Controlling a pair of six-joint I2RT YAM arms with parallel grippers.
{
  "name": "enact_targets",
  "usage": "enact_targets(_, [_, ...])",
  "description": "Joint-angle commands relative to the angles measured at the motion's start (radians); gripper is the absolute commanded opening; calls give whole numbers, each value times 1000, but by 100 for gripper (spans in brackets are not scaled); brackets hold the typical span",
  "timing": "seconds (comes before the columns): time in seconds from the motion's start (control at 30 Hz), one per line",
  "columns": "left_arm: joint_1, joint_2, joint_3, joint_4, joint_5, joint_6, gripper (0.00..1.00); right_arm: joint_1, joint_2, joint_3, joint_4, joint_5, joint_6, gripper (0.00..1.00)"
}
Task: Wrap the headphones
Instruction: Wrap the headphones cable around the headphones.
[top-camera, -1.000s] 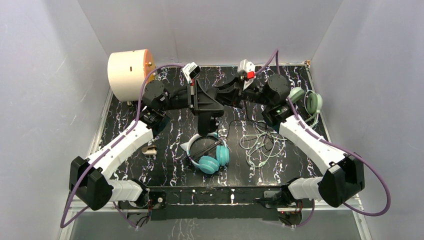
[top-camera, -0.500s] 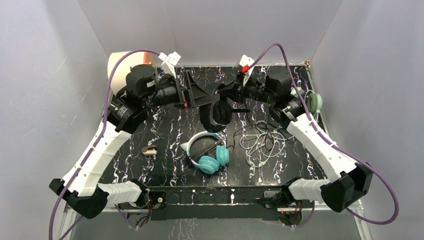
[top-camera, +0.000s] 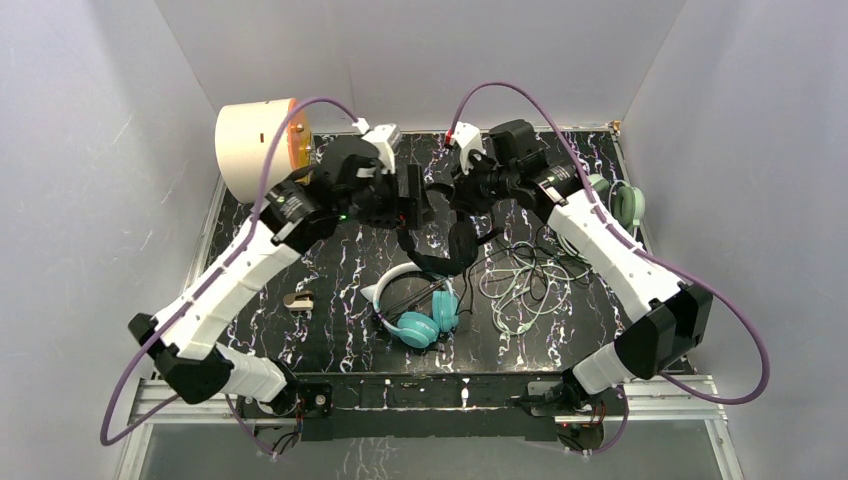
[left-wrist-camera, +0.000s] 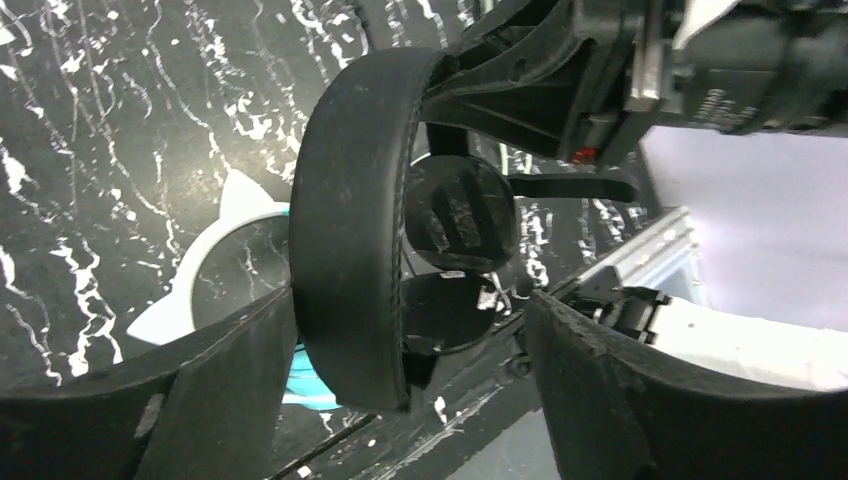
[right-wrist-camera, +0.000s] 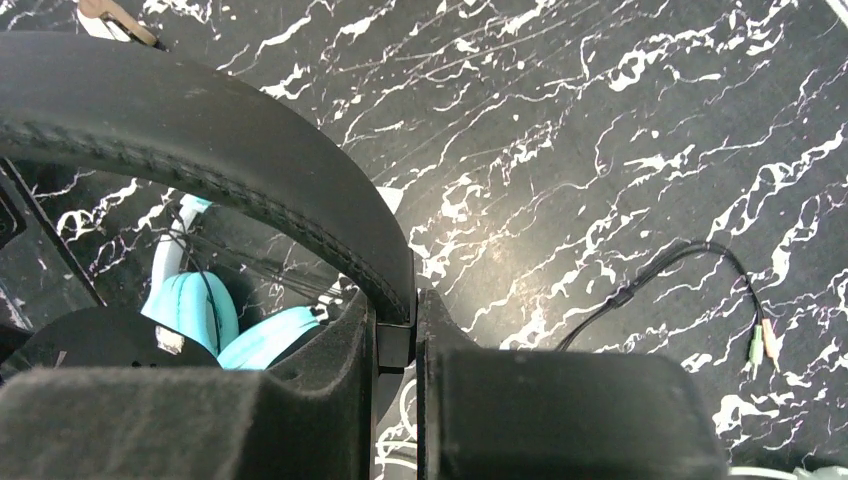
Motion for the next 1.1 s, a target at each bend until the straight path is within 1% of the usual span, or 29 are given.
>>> enact_targets(0.0, [-55,66,50,-57,-190,56,74,34,-6,93,-52,42,28,0])
enact_targets(0.07, [-64,102,73,-67,-236,76,67,56,-4,97,-51,57,26,0])
enact_targets(0.17, [-72,146,110,-100,-321,103,54,75,3,117,-71,79,17,0])
enact_targets(0.27, [-72,169,122,-112,-357,125,47,88,-1,123,-80,93,11,0])
enact_targets(0.4, [-74,195,139,-144,-392,138,32,97,-2,133,-94,107,8,0])
enact_targets(0.43, [-75,197,140,-149,-397,137,25,102,-1,136,-98,114,7,0])
enact_targets(0.5, [-77,192,133,-155,-407,131,6,112,2,142,-109,133,5,0])
enact_targets(0.53, [-79,186,128,-156,-409,128,1,115,5,145,-112,138,6,0])
enact_targets(0.57, [-79,178,120,-151,-406,124,0,120,6,147,-116,144,10,0])
enact_targets(0.6, [-79,169,108,-144,-403,121,0,122,8,151,-118,152,18,6])
enact_targets(0.73, [-79,129,56,-133,-439,83,0,124,11,200,-148,167,92,53])
enact_targets(0.8, [-79,102,20,-122,-468,58,0,124,18,248,-182,200,130,69])
enact_targets(0.87, [-79,82,-8,-125,-496,32,0,124,33,315,-237,226,164,84])
enact_targets(0.97, [-71,56,-38,-123,-520,2,0,125,40,442,-298,201,204,97])
enact_targets(1.0, [-65,45,-49,-119,-521,-6,0,124,37,487,-307,181,221,98])
enact_targets(1.07, [-38,33,-63,-119,-508,-27,0,124,23,573,-302,136,266,99])
